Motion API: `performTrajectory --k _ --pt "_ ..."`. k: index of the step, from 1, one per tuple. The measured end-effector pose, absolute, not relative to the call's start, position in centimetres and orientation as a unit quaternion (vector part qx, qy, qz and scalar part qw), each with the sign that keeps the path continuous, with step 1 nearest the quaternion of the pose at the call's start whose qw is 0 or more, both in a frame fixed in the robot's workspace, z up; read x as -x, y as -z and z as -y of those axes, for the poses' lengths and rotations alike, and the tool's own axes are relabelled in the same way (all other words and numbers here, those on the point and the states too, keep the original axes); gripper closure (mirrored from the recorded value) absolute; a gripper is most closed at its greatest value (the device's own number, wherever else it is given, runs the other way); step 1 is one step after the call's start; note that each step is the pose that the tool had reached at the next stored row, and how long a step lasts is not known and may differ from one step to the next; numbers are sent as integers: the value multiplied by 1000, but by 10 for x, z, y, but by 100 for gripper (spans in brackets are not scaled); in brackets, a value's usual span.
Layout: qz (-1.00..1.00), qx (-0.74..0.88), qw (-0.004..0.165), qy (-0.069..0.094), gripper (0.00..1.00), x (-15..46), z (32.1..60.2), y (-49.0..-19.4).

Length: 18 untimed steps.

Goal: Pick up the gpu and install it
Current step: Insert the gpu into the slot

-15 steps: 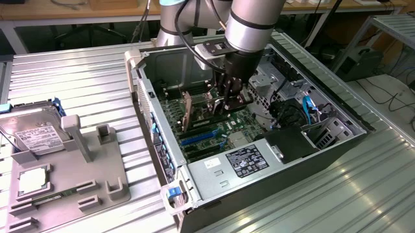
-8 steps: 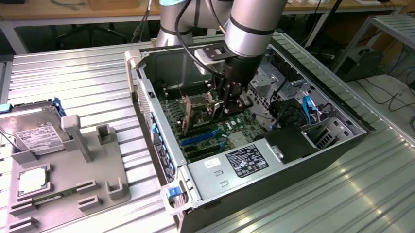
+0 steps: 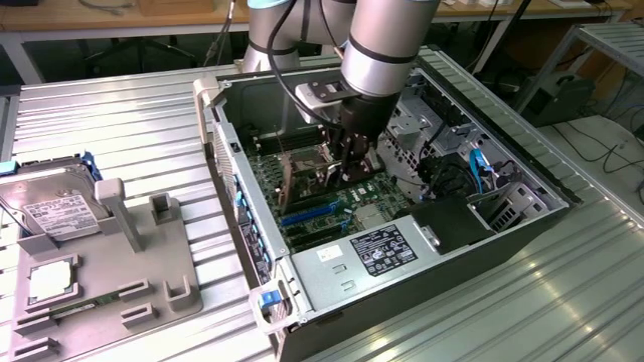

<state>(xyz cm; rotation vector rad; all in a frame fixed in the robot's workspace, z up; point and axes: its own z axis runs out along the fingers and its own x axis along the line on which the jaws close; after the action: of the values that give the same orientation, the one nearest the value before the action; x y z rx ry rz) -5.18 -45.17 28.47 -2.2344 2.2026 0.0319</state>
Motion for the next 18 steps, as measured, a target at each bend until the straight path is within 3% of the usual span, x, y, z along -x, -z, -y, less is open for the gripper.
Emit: performTrajectory --k 18 --pt "-702 712 2 -9 72 70 451 -267"
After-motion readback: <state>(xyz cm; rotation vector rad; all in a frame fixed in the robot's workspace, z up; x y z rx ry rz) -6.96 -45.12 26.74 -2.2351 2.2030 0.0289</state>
